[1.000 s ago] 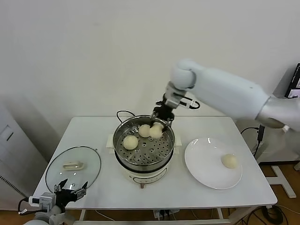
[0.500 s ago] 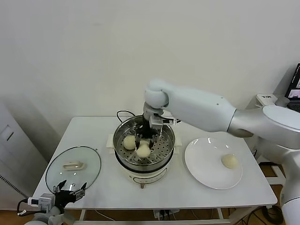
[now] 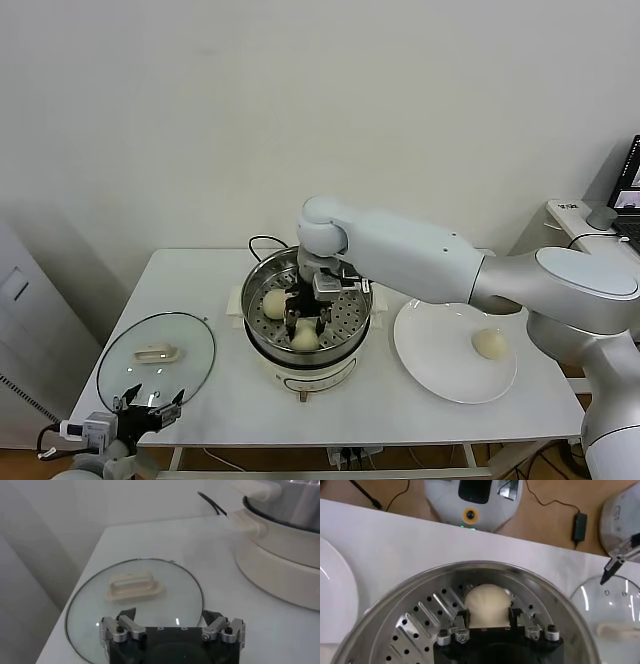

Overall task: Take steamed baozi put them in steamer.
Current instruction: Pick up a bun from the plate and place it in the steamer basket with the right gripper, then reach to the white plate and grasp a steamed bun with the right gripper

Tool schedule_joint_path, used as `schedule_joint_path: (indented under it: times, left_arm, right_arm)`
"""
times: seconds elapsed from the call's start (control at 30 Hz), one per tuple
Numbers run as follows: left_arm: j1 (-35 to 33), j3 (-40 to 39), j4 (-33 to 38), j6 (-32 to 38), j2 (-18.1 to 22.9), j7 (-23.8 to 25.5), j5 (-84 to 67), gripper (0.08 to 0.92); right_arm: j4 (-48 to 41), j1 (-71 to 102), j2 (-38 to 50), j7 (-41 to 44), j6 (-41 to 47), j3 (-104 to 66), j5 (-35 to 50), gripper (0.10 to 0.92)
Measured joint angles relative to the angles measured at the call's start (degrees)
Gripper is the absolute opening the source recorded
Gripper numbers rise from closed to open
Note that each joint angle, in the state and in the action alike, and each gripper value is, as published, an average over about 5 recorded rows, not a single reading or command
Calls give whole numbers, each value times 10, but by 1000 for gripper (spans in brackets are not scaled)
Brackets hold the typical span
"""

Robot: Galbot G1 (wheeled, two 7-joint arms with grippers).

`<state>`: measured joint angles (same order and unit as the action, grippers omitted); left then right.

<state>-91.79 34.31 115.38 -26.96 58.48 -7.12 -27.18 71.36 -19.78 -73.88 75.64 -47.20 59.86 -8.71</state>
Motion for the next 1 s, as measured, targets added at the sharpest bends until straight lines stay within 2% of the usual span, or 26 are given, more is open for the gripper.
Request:
schedule_joint_path:
  times: [0.2,0.3,0.6,1.0]
  left_arm:
    - [-2,1,1,1,1,0,0,823]
    - [-4,2,2,2,1,0,0,823]
    - [-5,3,3,2,1,0,0,823]
    - [-8,9,7,2,0,0,1,823]
  right_arm:
    - [4,-1,3,0,0,-4,-3,752]
    - [2,-7,5,2,0,-9,-3,807]
    - [-31,-55,27,15,28,-29,27,823]
    - [-137,-116,113,47,153,-19,90,823]
